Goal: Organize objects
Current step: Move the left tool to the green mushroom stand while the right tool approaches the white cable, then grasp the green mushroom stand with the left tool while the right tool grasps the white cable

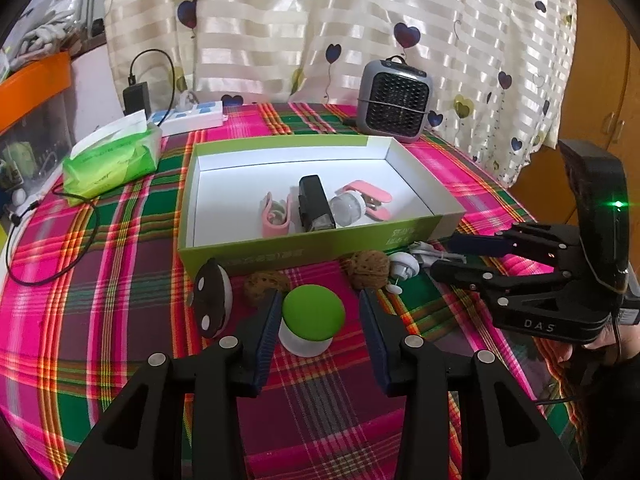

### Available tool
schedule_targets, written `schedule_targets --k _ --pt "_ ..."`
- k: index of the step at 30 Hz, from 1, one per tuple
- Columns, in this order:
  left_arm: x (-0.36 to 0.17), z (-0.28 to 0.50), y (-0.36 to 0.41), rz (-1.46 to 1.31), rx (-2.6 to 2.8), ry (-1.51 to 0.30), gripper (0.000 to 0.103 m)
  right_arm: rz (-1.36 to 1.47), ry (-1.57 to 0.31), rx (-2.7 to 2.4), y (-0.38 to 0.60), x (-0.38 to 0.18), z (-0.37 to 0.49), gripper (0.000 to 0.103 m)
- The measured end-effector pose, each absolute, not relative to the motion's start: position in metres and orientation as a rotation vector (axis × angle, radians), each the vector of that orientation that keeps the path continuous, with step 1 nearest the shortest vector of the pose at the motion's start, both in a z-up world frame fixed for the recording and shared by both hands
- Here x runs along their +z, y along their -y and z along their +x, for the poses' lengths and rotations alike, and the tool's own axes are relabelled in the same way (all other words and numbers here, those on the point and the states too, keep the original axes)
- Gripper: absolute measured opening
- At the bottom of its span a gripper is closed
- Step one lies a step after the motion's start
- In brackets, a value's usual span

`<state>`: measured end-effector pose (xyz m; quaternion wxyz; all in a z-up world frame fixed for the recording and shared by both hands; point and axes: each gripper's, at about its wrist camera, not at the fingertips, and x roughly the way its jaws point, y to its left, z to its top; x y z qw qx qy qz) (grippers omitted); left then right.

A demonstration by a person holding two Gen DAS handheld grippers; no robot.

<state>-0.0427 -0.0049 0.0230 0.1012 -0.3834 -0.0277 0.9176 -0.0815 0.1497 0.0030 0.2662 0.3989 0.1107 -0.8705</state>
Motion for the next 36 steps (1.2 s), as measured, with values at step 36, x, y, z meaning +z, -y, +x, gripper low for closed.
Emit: schedule_targets --k 36 --pt "0.013 -0.044 0.003 -1.158 2.679 0.088 0.015 1.048 -0.35 -2.327 -0.14 0.006 -0.069 0.01"
